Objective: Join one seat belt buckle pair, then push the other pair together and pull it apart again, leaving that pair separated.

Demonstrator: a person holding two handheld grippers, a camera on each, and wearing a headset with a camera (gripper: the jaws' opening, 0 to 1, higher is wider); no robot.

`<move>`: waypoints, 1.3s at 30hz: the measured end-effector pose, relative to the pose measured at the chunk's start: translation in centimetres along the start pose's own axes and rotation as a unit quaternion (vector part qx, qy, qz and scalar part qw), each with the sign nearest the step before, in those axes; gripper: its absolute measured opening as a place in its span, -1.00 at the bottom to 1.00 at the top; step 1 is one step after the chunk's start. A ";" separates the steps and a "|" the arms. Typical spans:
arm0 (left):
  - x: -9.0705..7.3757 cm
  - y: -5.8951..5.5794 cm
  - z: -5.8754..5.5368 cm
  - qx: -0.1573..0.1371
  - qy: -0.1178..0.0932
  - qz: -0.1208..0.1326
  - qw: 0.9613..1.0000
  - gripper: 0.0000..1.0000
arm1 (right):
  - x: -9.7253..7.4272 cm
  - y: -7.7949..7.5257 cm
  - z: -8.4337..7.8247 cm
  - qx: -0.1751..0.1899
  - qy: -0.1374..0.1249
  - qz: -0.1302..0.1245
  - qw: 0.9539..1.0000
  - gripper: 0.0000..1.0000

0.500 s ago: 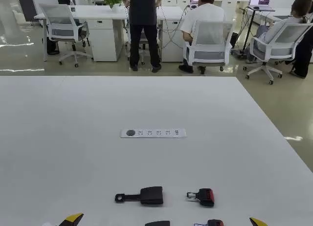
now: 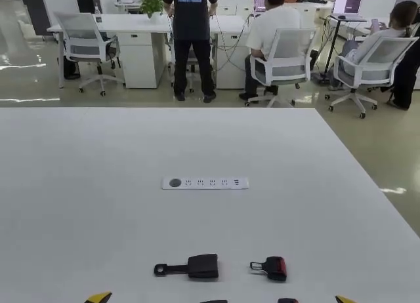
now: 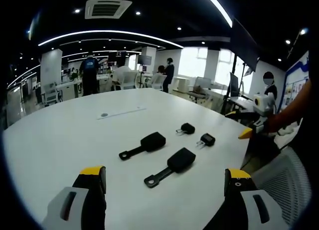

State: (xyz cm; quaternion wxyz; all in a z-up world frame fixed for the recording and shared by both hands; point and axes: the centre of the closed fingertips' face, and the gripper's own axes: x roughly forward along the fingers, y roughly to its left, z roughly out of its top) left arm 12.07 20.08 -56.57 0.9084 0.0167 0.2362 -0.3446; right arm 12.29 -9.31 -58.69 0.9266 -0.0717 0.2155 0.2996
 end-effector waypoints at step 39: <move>-0.2 -0.5 0.3 0.004 -0.006 0.001 1.000 1.00 | -0.3 0.1 0.1 0.001 0.002 -0.002 1.000 0.90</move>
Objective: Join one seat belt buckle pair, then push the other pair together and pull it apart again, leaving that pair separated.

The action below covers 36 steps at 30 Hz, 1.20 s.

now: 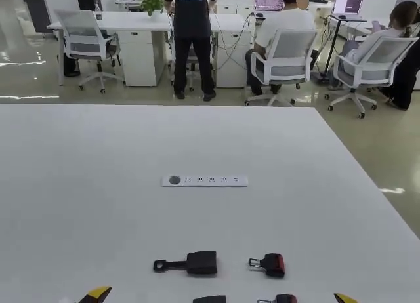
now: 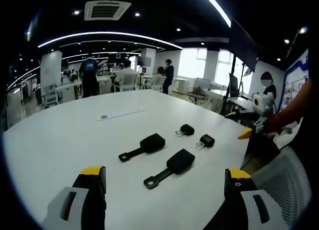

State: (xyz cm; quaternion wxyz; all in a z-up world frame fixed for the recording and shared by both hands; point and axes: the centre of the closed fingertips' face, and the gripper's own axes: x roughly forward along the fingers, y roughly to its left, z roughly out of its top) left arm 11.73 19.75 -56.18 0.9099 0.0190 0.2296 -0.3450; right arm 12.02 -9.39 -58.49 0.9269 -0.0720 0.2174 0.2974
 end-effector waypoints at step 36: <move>0.2 -0.4 0.4 0.006 0.001 -0.006 1.000 1.00 | -0.1 0.1 -0.3 0.001 0.008 0.001 1.000 0.86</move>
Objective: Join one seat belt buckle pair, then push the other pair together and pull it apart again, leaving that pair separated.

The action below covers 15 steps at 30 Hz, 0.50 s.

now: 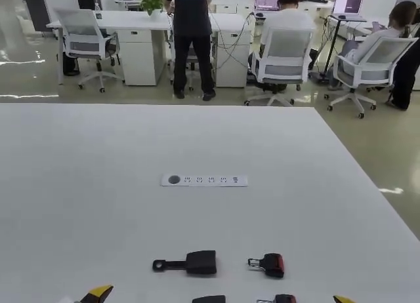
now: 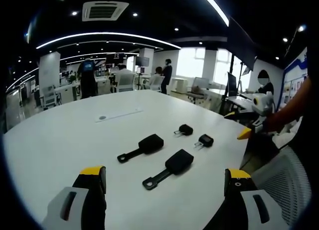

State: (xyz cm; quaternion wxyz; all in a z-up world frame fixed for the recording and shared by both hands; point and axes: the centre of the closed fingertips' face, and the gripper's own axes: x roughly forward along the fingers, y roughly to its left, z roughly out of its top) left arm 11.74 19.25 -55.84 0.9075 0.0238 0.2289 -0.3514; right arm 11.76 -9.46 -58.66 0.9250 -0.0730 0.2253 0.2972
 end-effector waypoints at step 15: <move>0.7 0.1 -0.2 0.004 0.008 -0.008 1.000 1.00 | 0.0 -0.6 -0.3 0.005 0.005 -0.001 1.000 0.84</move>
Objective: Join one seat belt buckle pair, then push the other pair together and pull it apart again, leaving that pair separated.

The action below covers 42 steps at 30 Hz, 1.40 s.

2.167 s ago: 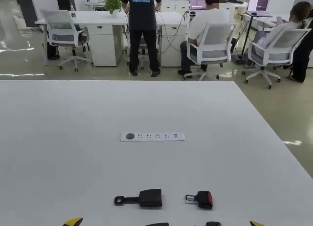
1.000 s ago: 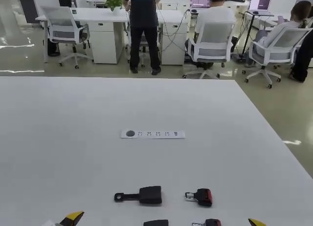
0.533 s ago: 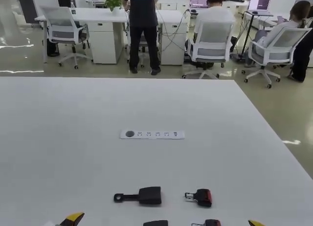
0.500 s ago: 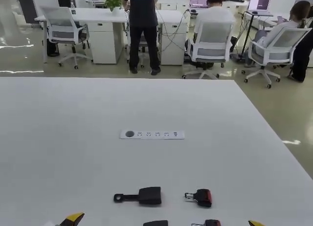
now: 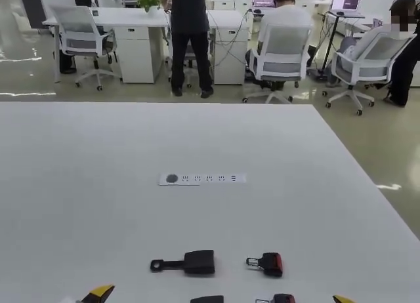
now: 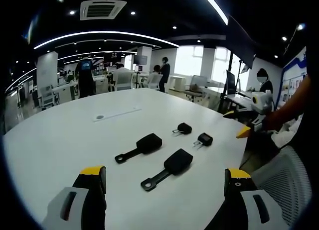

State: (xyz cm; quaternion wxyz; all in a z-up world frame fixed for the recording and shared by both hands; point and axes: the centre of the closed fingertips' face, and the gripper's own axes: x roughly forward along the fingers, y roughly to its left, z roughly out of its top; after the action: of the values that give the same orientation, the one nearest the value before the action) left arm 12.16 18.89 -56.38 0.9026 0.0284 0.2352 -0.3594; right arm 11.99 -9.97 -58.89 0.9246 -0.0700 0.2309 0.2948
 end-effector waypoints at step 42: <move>4.7 1.2 -0.9 -0.014 0.035 -0.017 0.999 1.00 | 4.4 -2.5 -1.2 0.007 0.036 0.024 0.999 0.80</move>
State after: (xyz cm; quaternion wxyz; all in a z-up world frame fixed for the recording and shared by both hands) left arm 15.58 17.03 -59.41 0.8878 0.0240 0.2718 -0.3705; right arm 16.13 -10.12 -62.05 0.9089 -0.0690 0.2675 0.3123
